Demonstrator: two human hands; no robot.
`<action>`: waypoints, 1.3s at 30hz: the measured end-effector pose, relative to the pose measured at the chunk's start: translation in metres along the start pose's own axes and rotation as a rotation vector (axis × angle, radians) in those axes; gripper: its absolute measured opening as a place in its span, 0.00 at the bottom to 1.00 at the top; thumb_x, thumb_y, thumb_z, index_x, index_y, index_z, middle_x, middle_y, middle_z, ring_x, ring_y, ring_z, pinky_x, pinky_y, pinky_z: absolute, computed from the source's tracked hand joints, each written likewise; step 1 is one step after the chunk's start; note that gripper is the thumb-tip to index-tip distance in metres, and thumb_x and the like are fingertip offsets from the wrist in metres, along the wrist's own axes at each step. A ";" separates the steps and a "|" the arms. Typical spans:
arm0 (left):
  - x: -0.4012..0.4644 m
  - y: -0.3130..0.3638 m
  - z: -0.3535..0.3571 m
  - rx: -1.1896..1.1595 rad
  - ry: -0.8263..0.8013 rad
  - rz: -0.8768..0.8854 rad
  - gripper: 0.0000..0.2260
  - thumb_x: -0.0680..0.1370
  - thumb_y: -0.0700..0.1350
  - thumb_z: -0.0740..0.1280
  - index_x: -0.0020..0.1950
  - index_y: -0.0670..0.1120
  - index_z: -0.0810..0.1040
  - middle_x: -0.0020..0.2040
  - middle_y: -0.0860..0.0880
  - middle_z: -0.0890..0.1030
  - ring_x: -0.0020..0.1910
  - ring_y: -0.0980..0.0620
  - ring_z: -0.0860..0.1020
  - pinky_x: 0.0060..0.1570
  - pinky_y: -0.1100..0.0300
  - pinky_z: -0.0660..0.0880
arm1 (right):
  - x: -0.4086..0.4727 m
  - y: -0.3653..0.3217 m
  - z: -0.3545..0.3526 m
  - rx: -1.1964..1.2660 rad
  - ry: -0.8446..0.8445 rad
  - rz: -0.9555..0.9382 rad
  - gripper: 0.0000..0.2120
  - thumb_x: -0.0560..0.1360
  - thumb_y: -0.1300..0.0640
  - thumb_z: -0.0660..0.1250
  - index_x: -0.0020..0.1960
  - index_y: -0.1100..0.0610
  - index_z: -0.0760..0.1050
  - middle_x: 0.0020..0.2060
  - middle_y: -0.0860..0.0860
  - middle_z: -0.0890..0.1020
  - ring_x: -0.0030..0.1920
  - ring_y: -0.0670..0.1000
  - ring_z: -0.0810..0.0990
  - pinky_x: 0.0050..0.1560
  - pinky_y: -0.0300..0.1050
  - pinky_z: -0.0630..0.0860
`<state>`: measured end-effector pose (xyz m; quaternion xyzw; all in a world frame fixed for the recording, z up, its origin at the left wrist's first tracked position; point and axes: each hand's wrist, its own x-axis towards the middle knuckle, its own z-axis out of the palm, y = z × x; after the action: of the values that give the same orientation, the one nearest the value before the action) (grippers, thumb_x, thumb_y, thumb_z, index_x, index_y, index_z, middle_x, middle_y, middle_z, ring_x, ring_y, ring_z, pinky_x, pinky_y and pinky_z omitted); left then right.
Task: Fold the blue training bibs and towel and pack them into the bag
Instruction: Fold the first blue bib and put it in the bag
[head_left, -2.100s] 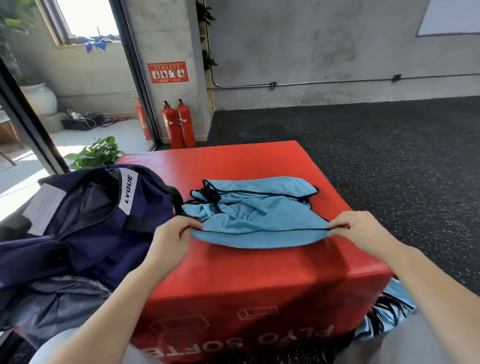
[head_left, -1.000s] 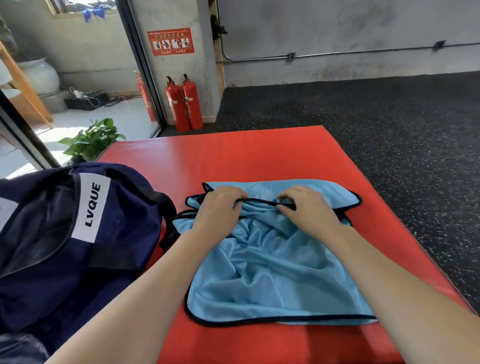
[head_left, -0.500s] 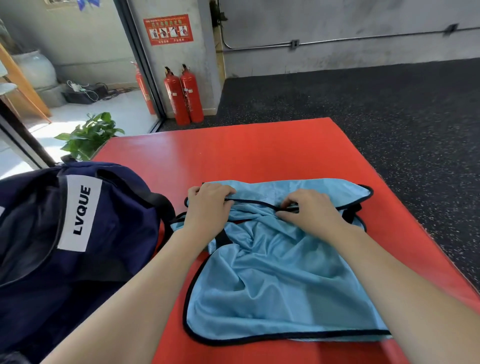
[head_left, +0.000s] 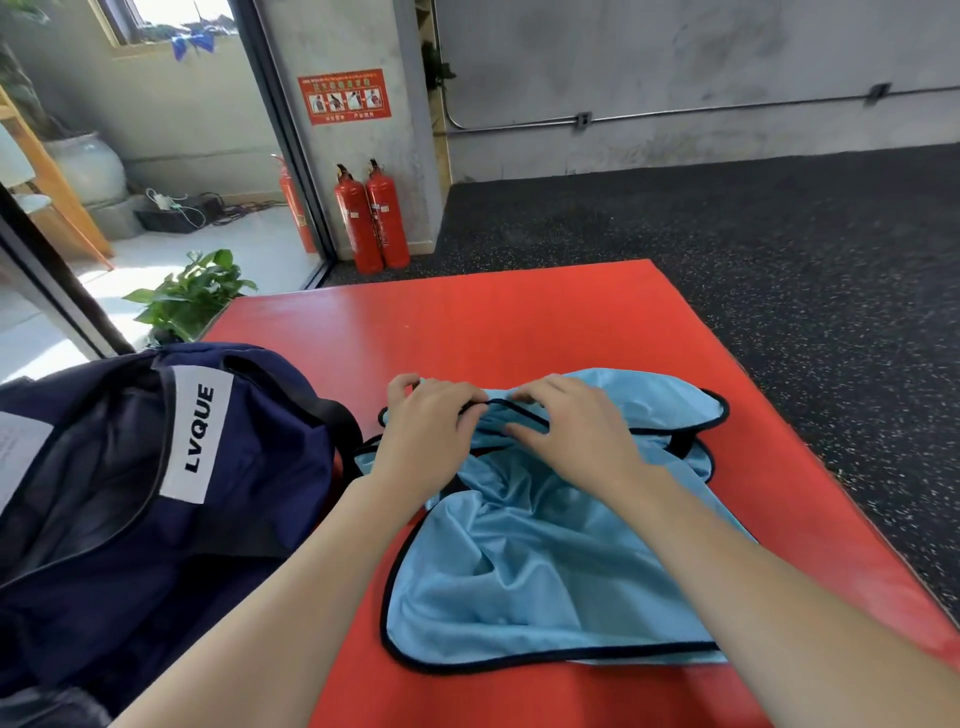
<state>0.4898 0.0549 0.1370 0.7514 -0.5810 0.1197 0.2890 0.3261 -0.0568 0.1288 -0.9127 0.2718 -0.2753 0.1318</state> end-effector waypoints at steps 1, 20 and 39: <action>-0.005 0.004 -0.003 -0.017 0.009 0.029 0.05 0.81 0.47 0.68 0.52 0.53 0.84 0.45 0.58 0.85 0.48 0.56 0.80 0.66 0.49 0.63 | -0.001 -0.004 0.000 -0.002 0.038 -0.020 0.13 0.75 0.45 0.72 0.56 0.50 0.82 0.50 0.46 0.83 0.53 0.52 0.80 0.53 0.54 0.76; -0.090 0.060 -0.070 -0.241 0.020 0.036 0.07 0.80 0.42 0.70 0.56 0.50 0.84 0.48 0.56 0.82 0.48 0.59 0.77 0.52 0.74 0.68 | -0.093 -0.046 -0.049 -0.049 0.080 -0.199 0.17 0.73 0.39 0.67 0.54 0.49 0.80 0.48 0.43 0.82 0.48 0.48 0.80 0.45 0.44 0.77; -0.139 0.047 -0.087 -0.302 -0.049 -0.098 0.13 0.76 0.34 0.67 0.43 0.54 0.74 0.39 0.57 0.78 0.40 0.54 0.77 0.43 0.53 0.76 | -0.132 0.039 -0.108 -0.169 -0.043 0.054 0.11 0.73 0.62 0.71 0.53 0.51 0.81 0.49 0.44 0.82 0.51 0.50 0.80 0.51 0.45 0.74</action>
<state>0.4176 0.2092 0.1496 0.7294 -0.5621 -0.0017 0.3899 0.1555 -0.0239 0.1442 -0.9186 0.3157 -0.2281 0.0674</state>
